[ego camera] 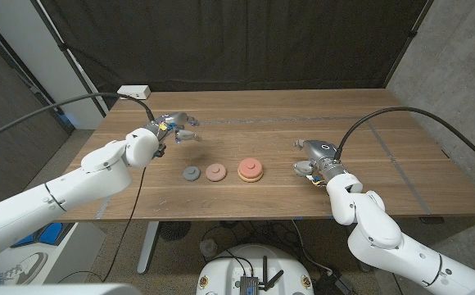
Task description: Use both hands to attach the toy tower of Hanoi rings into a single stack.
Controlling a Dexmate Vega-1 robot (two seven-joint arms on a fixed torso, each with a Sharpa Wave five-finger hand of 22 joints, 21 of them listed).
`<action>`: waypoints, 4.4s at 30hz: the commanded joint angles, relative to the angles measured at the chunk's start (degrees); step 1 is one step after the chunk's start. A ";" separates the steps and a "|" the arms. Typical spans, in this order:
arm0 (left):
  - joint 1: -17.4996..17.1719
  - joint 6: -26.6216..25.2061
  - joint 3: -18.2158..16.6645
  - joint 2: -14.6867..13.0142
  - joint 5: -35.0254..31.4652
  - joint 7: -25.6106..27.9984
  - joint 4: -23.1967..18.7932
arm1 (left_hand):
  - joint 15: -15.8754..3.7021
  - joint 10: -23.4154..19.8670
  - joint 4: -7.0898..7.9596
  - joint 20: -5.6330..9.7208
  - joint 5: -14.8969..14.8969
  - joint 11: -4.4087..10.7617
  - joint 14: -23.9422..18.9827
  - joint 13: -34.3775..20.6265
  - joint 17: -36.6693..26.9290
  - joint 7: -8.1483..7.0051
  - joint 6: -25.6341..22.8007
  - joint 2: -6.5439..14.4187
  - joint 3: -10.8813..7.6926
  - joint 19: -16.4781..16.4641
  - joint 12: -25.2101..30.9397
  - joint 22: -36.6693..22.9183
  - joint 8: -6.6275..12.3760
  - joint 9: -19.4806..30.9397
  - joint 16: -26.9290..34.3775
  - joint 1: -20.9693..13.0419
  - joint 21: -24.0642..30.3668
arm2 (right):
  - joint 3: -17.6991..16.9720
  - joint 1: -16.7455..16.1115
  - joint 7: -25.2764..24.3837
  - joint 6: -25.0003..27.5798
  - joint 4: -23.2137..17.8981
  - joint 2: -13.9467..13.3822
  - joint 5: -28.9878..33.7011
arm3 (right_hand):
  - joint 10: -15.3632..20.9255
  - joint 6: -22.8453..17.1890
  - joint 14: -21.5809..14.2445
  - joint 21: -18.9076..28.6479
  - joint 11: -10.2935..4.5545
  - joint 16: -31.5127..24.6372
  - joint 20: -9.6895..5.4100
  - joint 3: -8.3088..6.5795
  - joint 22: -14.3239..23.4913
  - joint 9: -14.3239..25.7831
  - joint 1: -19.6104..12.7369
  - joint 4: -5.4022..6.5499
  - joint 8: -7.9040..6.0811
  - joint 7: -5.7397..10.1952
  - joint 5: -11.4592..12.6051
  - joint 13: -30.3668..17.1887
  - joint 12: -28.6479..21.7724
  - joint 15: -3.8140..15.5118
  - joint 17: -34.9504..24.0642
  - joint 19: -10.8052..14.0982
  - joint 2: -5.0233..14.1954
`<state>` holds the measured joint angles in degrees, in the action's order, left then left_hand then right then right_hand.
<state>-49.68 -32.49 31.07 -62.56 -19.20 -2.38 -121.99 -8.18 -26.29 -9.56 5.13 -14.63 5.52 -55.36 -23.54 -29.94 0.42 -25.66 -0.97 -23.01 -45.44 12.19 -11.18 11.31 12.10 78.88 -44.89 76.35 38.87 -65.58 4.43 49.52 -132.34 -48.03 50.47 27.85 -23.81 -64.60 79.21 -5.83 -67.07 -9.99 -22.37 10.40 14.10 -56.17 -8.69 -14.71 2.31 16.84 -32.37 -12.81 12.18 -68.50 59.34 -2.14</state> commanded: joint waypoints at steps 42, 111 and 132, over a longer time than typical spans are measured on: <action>9.39 14.26 4.82 3.17 -8.58 -20.04 8.05 | -4.22 5.27 0.24 5.92 0.98 -2.48 1.53 1.17 1.69 1.46 6.10 -3.93 2.39 1.70 -0.61 0.23 -0.17 -0.35 0.85 -0.02 0.48 | 4.85 5.32 2.46 4.70 0.63 -0.05 0.50 | 0.83 -0.82 0.44 -0.42 0.31 0.66 -2.50 -0.10 0.10 -0.03 1.38 0.09 0.32 -0.39 1.08 -0.42 0.11 0.47 -0.47 -0.60 0.72; 0.10 26.85 0.36 -1.47 -11.57 -18.98 3.20 | -4.21 4.97 0.32 5.74 1.33 -2.06 0.80 1.79 2.99 1.33 6.15 -4.22 3.09 1.38 -0.22 0.26 -0.10 -0.43 1.92 -1.32 1.03 | 7.50 7.54 4.80 7.69 1.65 1.52 3.38 | 1.50 -1.40 0.40 -0.60 -0.13 0.95 -2.52 -0.13 0.08 -0.08 2.61 0.02 0.74 0.09 1.70 -0.84 0.36 0.49 -0.85 -0.60 0.97; 0.69 25.52 1.77 0.29 -16.01 -22.54 3.62 | -4.14 7.62 0.63 5.14 1.65 -2.62 2.31 1.77 3.69 1.61 9.42 -5.23 4.14 3.36 -0.74 0.36 -0.78 -0.49 1.79 -0.49 0.28 | 8.17 8.51 6.01 7.93 2.36 2.44 4.43 | 1.70 -1.60 0.53 -0.65 -0.27 1.07 -2.51 -0.31 0.10 -0.07 2.17 -0.33 0.83 0.17 1.87 -0.94 0.43 0.50 -0.61 -0.51 0.93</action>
<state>-49.50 -6.19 32.04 -63.03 -32.97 -23.15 -118.45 -7.47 -18.82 -9.10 4.32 -13.08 2.75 -53.41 -21.80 -26.27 2.05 -16.72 -5.57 -19.19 -42.16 11.53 -10.64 10.59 11.44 80.53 -45.25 76.80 46.75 -57.49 9.81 57.33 -130.29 -45.93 54.39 28.98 -25.08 -64.20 78.80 -5.94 -66.05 -9.71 -22.62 10.41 13.85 -53.48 -8.95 -13.97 2.56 18.48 -33.08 -12.41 12.18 -68.95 59.08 -1.10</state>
